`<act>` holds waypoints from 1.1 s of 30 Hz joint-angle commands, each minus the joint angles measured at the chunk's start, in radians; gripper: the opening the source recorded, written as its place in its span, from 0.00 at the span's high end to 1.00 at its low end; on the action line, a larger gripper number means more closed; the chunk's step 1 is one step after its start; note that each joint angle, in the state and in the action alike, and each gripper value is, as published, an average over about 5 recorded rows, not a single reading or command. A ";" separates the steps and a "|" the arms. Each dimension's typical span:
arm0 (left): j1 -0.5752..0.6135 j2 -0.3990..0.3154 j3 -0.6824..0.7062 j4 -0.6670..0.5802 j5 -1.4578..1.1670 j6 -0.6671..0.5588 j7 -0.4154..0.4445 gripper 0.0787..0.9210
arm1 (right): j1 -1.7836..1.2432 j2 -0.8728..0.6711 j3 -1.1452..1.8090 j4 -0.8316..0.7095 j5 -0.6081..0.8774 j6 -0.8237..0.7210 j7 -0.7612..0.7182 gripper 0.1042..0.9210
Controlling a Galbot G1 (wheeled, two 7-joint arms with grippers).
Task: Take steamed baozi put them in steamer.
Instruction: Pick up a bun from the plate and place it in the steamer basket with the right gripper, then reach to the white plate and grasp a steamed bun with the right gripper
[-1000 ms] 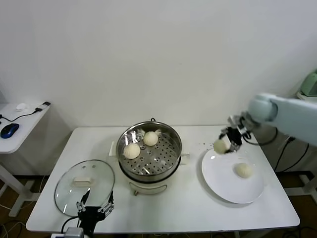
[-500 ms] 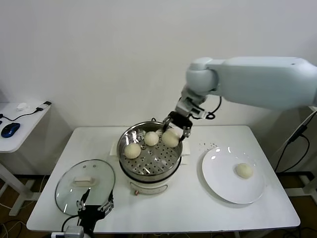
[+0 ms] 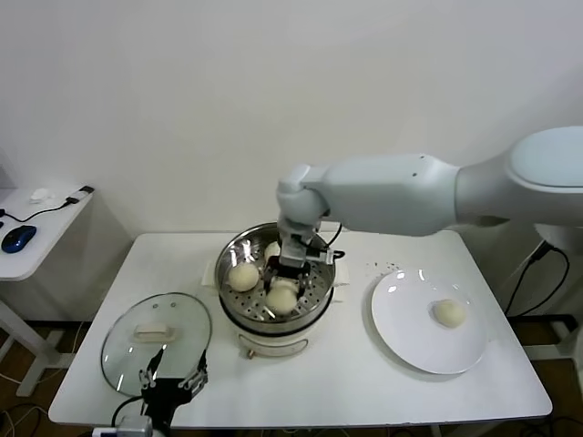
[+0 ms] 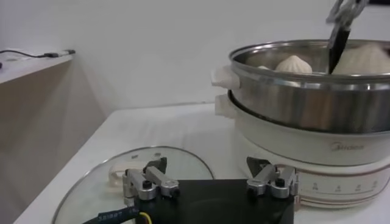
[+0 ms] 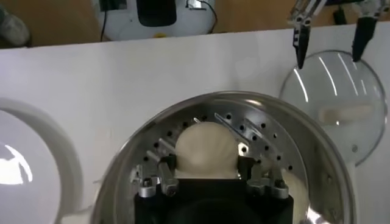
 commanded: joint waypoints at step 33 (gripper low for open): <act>0.001 0.006 0.002 -0.005 -0.004 -0.009 -0.002 0.12 | 0.328 -0.711 -0.382 -0.007 0.320 -0.463 -0.101 0.12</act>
